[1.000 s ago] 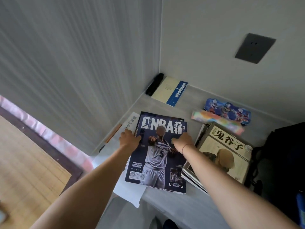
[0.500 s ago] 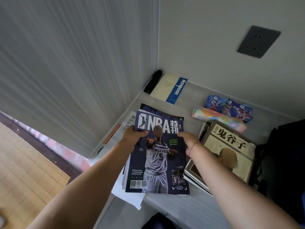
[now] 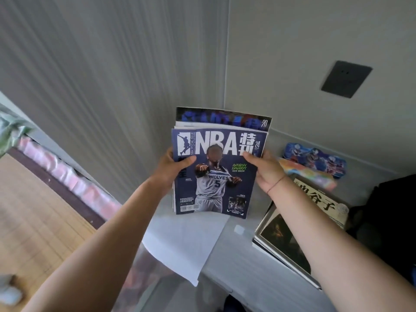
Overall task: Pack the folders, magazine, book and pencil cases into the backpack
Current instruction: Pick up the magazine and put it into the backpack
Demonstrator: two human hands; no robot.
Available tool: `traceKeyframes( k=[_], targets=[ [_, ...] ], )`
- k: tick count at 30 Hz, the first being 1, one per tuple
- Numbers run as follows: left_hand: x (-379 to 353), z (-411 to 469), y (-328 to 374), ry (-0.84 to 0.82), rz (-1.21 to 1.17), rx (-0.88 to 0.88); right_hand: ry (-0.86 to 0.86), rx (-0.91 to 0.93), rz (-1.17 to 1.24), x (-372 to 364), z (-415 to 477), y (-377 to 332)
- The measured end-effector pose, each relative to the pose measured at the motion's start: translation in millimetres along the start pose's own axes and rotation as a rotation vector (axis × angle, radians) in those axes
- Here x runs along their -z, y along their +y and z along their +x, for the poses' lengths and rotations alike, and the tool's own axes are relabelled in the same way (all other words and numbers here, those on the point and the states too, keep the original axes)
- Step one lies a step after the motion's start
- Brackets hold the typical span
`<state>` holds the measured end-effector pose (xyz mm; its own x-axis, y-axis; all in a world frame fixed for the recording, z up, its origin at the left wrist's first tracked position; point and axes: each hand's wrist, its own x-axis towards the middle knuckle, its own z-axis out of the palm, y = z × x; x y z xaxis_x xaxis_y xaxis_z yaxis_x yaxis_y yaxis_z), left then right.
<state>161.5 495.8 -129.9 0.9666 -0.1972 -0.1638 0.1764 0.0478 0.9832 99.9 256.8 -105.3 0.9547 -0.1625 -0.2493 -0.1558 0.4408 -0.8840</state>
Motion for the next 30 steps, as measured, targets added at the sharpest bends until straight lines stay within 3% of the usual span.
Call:
traceKeyframes(
  k=[7, 14, 19, 23, 30],
  targets=[
    [3, 0, 4, -0.013, -0.094, 0.027, -0.108, 0.098, -0.089, -8, -2, -8],
    [14, -1, -17, -0.03, -0.016, -0.002, -0.104, -0.033, -0.154, 9, -3, 29],
    [13, -11, -51, 0.037, 0.002, 0.091, -0.017, -0.15, -0.168, 13, -5, 58],
    [7, -14, -56, 0.068, -0.058, 0.095, 0.066, -0.111, -0.114, 9, -5, 63],
    [10, -24, -65, 0.015, -0.016, 0.088, -0.007, -0.117, -0.244, 20, -13, 63]
  ],
)
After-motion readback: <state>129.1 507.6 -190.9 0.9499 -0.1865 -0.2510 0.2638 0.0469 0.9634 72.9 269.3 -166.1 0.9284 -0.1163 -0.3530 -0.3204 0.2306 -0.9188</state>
